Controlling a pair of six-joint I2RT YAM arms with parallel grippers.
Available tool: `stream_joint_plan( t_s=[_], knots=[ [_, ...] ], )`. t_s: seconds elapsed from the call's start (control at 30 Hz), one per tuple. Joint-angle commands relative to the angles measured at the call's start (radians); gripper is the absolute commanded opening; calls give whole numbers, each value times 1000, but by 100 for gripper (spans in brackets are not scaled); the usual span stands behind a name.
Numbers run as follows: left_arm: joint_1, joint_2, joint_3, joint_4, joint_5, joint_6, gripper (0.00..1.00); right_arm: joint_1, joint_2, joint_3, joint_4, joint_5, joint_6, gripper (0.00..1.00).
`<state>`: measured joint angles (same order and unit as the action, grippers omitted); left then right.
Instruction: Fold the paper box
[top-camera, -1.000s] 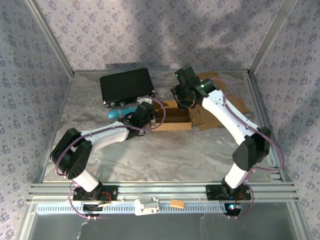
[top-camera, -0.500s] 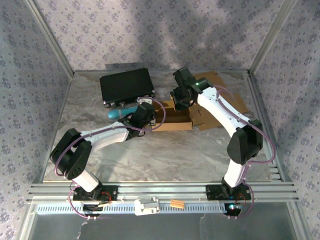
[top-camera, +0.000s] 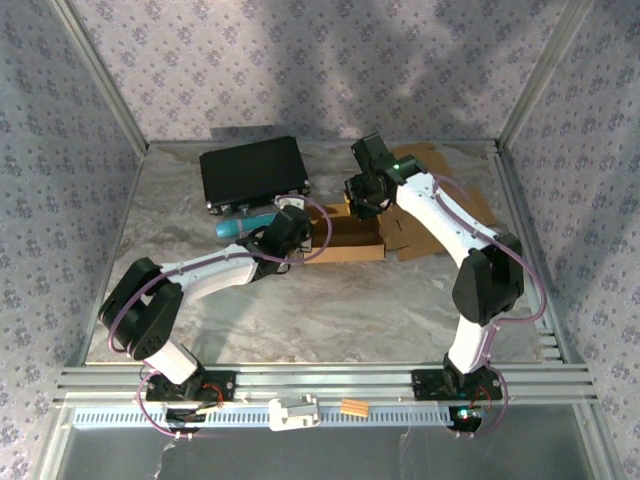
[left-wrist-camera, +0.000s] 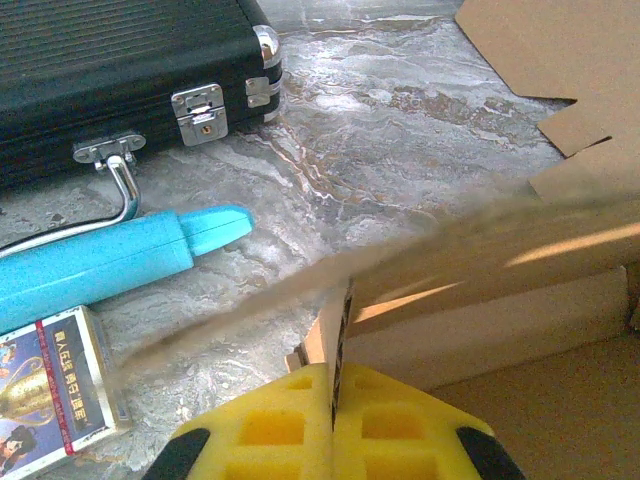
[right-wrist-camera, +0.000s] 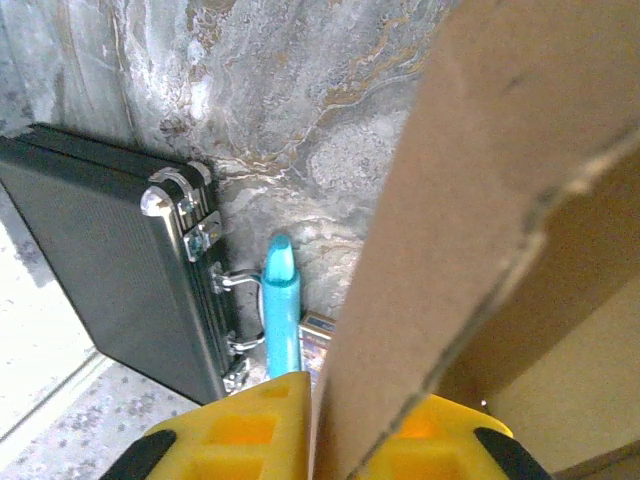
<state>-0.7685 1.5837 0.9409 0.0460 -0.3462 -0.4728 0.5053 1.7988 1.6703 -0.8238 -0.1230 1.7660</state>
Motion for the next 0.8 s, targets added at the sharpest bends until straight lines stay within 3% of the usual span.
stream_joint_plan(
  t_s=[0.0,0.07,0.17,0.3,0.4,0.63,0.77],
  knots=[
    [-9,-12,-36,-123,-4,3,0,-4,-19,-48,2,-30,3,10],
    [-10,-25,-41,-123,-4,-3,0,-1,-35,-83,12,-49,4,8],
    [-13,-50,-50,-131,3,-18,9,5,-67,-141,24,-58,3,5],
    [-32,-107,-66,-166,1,-45,28,14,-119,-218,48,-52,4,3],
    [-47,-170,-79,-206,-5,-74,36,20,-144,-257,54,-48,3,2],
    [-74,-366,-144,-335,49,-187,49,37,-179,-338,83,-54,-16,0],
    [-94,-502,-188,-418,67,-251,50,49,-208,-385,93,-52,-31,0]
  ],
)
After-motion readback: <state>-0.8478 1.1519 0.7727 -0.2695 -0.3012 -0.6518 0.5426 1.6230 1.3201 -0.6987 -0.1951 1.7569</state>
